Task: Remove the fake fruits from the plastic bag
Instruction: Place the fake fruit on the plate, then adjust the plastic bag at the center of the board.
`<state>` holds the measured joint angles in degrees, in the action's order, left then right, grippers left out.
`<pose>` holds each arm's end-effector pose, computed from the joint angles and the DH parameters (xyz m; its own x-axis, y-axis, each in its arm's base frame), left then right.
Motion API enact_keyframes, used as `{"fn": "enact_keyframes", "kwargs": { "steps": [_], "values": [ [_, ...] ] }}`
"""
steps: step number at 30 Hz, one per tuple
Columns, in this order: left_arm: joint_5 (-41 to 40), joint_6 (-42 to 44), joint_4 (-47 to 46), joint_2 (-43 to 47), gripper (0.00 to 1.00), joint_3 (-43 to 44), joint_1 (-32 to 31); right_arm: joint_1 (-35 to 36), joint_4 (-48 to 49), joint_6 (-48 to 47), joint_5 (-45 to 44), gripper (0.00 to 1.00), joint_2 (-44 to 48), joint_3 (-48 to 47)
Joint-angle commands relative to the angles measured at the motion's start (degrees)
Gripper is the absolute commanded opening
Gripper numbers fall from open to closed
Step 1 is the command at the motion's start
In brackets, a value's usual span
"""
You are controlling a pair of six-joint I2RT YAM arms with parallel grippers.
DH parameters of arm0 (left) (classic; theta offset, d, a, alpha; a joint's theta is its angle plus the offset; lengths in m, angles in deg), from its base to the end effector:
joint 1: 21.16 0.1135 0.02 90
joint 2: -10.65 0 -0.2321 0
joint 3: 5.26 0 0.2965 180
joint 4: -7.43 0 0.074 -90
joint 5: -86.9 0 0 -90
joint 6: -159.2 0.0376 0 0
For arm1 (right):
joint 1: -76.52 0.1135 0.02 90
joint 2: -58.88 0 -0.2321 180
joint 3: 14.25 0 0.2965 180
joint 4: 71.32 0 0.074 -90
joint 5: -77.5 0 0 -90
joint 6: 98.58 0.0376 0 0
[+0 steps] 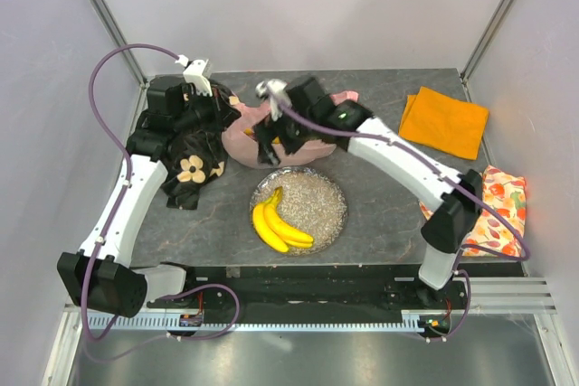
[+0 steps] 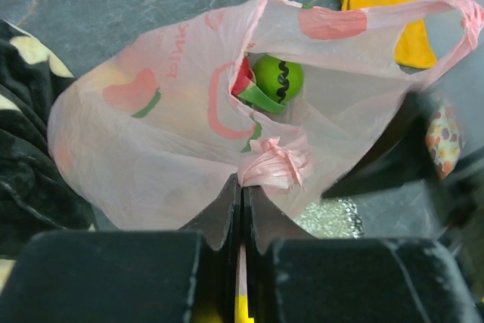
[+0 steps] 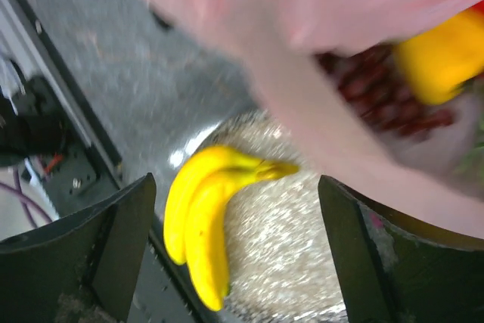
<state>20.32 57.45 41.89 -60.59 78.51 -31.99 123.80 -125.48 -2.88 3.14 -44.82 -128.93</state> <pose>0.3267 -0.0777 0.3571 -0.4680 -0.1007 -0.8780 0.4487 0.8289 -0.3342 0.2954 0.3348 0.3201 -0.5455 -0.4497 -0.7073 -0.7906 0.5563 0.2560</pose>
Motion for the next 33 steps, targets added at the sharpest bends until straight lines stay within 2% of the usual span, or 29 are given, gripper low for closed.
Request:
{"fn": "enact_keyframes", "kwargs": {
  "steps": [1, 3, 4, 9, 11, 12, 17, 22, 25, 29, 31, 33],
  "values": [
    [5.21, 0.94, 0.42, 1.89, 0.02, 0.16, 0.37, -6.05, 2.04, -2.96, -1.48, 0.9, 4.82, -5.98],
    [6.89, 0.32, 0.33, 2.07, 0.02, -0.29, 0.2, -6.33, 2.05, -9.6, -5.25, 0.75, 4.12, -5.98],
    [7.77, 0.06, 0.42, 2.07, 0.02, -0.38, 0.2, -6.77, 2.14, -12.43, -7.01, 0.72, 3.69, -5.2],
    [9.8, 0.23, 1.73, 2.42, 0.02, -0.38, 0.2, -8.61, 1.87, -27.3, -7.2, 0.45, -0.09, -0.19],
    [9.28, 1.9, 2.52, 2.16, 0.02, -0.73, 0.2, -11.33, 2.14, -28.72, -7.64, 0.43, -2.89, 1.75],
    [9.19, 2.43, 3.22, 2.07, 0.01, -0.99, 0.2, -12.65, 2.05, -28.29, -8.51, 0.38, -4.22, 2.01],
    [9.28, 4.1, 4.37, 0.93, 0.02, -3.27, -0.15, -24.86, 1.35, -21.96, -13.78, 0.36, -8.36, 2.8],
    [5.06, 3.14, 4.2, -0.74, 0.02, -5.73, -3.31, -33.47, 1.43, -23.09, -17.48, 0.33, -2.4, 12.02],
    [6.1, 2.08, 3.23, -3.36, 0.01, -5.56, -5.07, -35.59, 1.43, -23.8, -19.5, 0.33, 3.49, 19.49],
    [7.08, 2.78, 2.88, -6.89, 0.02, -2.41, -7.8, -35.69, 1.26, -24.15, -17.32, 0.34, 13.16, 26.44],
    [6.9, 2.78, 2.79, -8.29, 0.02, -0.56, -8.59, -35.34, 1.69, -24.76, -10.83, 0.38, 16.84, 26.54],
    [6.29, 2.26, 2.44, -8.91, 0.02, 0.41, -8.68, -33.94, 3.54, -25.99, -5.29, 0.47, 18.44, 25.84]
  ]
}}
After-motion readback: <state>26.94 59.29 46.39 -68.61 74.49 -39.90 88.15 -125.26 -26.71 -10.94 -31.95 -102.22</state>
